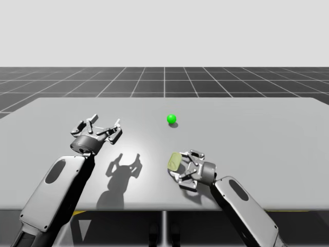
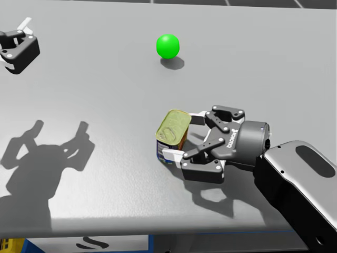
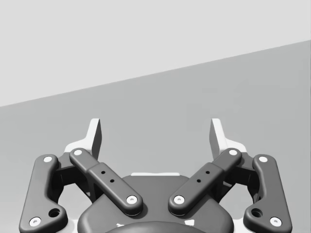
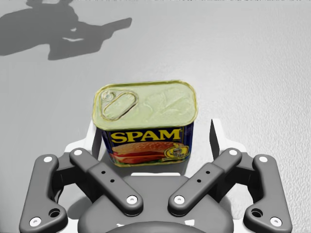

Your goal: Watch the red light. When it turns green, pick up the object.

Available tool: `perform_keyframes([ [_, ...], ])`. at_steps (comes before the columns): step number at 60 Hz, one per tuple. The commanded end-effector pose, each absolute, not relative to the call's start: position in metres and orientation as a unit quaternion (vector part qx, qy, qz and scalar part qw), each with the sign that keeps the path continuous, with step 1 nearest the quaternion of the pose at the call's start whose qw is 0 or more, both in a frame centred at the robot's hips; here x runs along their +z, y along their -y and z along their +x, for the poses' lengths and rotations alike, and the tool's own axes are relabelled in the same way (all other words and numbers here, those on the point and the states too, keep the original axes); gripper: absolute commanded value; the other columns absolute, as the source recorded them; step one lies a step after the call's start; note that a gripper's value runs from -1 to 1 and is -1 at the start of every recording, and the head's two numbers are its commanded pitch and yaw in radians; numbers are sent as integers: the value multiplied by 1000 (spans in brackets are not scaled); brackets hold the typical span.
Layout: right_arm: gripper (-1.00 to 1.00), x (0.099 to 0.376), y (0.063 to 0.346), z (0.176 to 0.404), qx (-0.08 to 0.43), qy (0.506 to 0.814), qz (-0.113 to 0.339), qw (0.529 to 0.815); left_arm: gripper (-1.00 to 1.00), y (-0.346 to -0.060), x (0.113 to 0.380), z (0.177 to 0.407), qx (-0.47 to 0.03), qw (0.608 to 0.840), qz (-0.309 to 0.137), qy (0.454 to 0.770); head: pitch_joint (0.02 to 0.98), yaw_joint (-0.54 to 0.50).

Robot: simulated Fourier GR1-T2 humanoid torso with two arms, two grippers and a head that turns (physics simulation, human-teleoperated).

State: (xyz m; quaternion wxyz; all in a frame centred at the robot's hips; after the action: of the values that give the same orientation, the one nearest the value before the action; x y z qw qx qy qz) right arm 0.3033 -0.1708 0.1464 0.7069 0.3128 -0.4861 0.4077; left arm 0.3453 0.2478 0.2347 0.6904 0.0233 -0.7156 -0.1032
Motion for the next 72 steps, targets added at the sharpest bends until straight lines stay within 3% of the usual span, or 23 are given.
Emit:
perform_keyframes([
  [1,-1000,144,163,311,412,482,310,708,-1000,-247,234,345,-105,691,23,715,875,-64],
  [19,-988,143,153,312,426,486,283,709,-1000,-245,234,344,-107,691,22,715,873,-62],
  [20,41,141,155,312,403,509,260,715,-1000,-245,234,344,-108,691,22,715,871,-61],
  [21,974,140,155,312,397,510,260,717,-1000,-245,234,344,-108,691,22,715,870,-61],
  [25,1000,140,159,309,412,486,287,715,-1000,-245,234,344,-109,691,22,714,863,-62],
  [30,1000,138,162,307,409,479,290,720,-1000,-245,234,344,-110,691,22,714,842,-63],
  [57,1000,138,165,305,411,491,287,713,-1000,-244,232,345,-112,694,24,711,519,-79],
  [72,1000,142,165,305,406,500,286,709,-1000,-243,231,345,-112,694,23,711,449,-83],
])
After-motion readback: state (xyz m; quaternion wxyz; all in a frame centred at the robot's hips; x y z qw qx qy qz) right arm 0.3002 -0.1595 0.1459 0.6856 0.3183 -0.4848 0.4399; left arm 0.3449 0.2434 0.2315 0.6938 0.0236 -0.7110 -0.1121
